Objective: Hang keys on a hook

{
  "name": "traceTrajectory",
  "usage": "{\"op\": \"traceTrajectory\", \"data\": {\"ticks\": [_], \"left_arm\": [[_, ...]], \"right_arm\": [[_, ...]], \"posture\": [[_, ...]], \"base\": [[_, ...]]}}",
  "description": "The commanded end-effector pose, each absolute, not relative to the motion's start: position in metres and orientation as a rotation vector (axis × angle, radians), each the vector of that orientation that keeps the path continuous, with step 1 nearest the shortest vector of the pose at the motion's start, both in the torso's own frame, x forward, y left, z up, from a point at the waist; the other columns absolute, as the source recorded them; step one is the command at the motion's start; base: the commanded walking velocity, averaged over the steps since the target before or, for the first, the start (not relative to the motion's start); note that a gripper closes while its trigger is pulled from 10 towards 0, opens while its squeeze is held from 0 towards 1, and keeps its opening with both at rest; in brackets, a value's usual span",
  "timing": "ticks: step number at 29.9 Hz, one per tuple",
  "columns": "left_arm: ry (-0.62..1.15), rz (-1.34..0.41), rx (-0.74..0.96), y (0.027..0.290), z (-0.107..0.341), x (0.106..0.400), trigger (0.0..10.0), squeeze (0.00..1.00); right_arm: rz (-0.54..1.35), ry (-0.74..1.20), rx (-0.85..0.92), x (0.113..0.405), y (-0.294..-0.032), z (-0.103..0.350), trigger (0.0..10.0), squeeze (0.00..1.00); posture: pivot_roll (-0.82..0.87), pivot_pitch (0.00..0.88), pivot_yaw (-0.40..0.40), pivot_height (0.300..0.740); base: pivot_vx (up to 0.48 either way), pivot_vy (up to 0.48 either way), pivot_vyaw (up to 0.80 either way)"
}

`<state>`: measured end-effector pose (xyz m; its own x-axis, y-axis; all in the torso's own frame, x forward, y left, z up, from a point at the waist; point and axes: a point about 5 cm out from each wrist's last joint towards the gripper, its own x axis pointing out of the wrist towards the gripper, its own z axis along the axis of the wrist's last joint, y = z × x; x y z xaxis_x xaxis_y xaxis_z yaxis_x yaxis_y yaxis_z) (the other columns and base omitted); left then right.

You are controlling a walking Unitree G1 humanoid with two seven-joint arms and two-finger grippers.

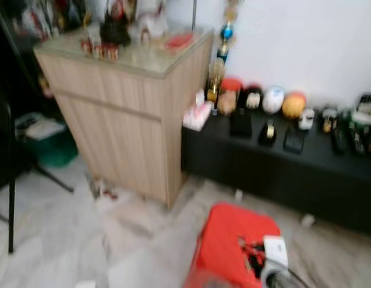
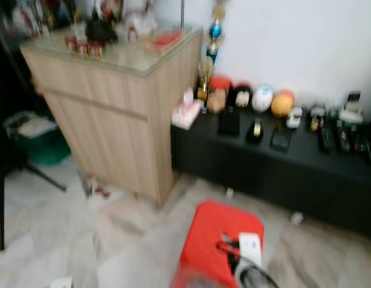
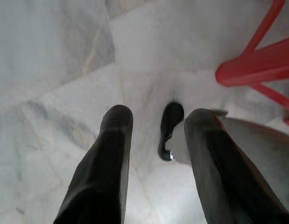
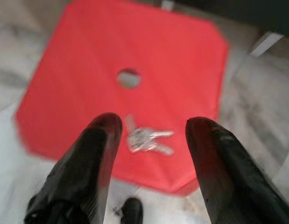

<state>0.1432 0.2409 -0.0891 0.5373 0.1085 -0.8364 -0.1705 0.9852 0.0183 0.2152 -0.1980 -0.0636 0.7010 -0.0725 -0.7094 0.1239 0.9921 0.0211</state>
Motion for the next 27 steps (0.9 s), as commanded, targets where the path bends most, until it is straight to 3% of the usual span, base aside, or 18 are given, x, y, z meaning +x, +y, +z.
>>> {"op": "traceTrajectory", "data": {"ticks": [1,6,13,27], "left_arm": [[1.026,0.151,-0.061,0.238,-0.093,0.135,10.0,0.00],[1.006,0.161,-0.058,0.239,-0.091,0.138,10.0,0.00],[0.967,0.173,-0.059,0.239,-0.087,0.149,10.0,0.00],[0.876,0.209,-0.039,0.235,-0.078,0.173,10.0,0.00]], "right_arm": [[-0.128,0.761,0.100,0.216,-0.198,-0.062,10.0,0.00],[-0.146,0.447,0.062,0.252,-0.207,-0.025,10.0,0.00],[-0.152,0.228,0.019,0.265,-0.199,0.001,10.0,0.00],[-0.040,0.098,-0.008,0.286,-0.178,0.029,10.0,0.00]], "posture": [[0.11,0.000,-0.029,0.740],[0.09,0.000,-0.025,0.740],[0.12,0.000,-0.036,0.740],[0.09,0.000,-0.044,0.740]], "base": [[0.000,0.000,0.00],[0.000,0.000,0.00],[0.000,0.000,0.00],[0.000,0.000,0.00]]}}
